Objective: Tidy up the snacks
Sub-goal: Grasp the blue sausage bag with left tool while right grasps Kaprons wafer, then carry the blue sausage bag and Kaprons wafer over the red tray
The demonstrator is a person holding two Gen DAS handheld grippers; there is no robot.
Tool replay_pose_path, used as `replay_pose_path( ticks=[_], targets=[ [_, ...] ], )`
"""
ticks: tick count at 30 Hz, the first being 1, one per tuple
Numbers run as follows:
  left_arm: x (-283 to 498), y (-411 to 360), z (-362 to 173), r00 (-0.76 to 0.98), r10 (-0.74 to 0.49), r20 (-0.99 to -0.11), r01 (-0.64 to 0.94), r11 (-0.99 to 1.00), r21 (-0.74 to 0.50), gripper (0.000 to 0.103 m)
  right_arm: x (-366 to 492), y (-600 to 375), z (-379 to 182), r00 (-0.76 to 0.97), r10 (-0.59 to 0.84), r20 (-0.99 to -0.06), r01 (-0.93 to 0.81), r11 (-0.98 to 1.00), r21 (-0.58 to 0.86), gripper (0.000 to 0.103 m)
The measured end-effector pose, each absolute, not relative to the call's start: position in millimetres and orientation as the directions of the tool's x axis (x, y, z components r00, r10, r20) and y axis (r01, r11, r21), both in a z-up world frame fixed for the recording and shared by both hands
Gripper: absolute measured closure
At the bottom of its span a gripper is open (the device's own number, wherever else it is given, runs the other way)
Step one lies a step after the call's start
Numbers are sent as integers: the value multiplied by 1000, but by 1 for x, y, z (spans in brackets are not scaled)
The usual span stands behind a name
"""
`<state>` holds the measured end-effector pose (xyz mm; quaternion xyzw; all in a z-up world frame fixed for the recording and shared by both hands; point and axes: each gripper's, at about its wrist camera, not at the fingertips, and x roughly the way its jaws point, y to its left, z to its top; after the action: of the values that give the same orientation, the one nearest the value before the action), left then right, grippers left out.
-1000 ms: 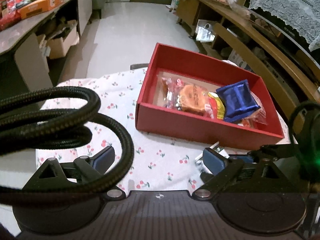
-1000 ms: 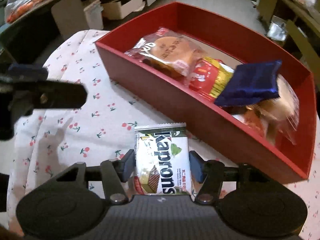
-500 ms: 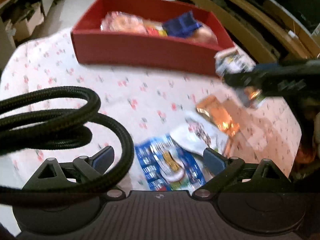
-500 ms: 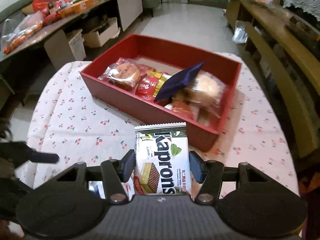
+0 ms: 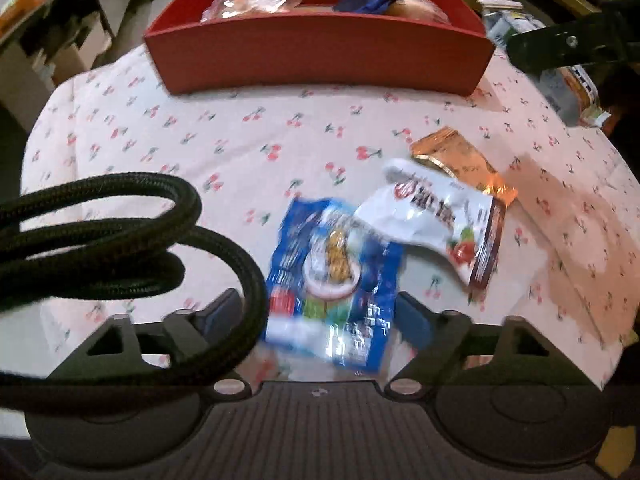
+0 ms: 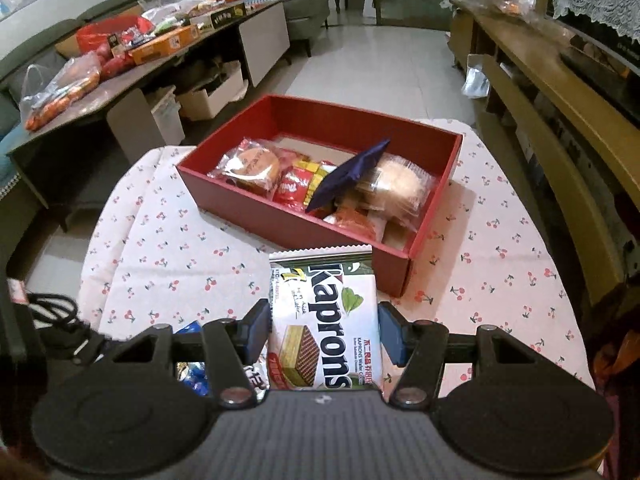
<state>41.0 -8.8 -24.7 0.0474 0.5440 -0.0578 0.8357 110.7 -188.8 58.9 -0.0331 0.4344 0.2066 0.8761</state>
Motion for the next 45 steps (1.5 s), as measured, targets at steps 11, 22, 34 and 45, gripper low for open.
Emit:
replay_pose_path(
  ticks=[11, 22, 34, 45],
  targets=[
    [68, -15, -32, 392, -29, -919, 187, 981, 49, 1, 112, -183, 52, 516, 325, -792, -396, 911, 116, 39],
    [59, -6, -22, 425, -92, -900, 190, 982, -10, 26, 115, -174, 46, 504, 312, -805, -404, 909, 99, 39],
    [60, -3, -1, 495, -121, -860, 180, 983, -35, 26, 115, -168, 41, 506, 292, -812, -404, 911, 76, 39],
    [72, -1, 10, 554, -105, -826, 163, 987, -17, 26, 116, -159, 33, 501, 266, -823, -417, 908, 39, 39]
  ],
)
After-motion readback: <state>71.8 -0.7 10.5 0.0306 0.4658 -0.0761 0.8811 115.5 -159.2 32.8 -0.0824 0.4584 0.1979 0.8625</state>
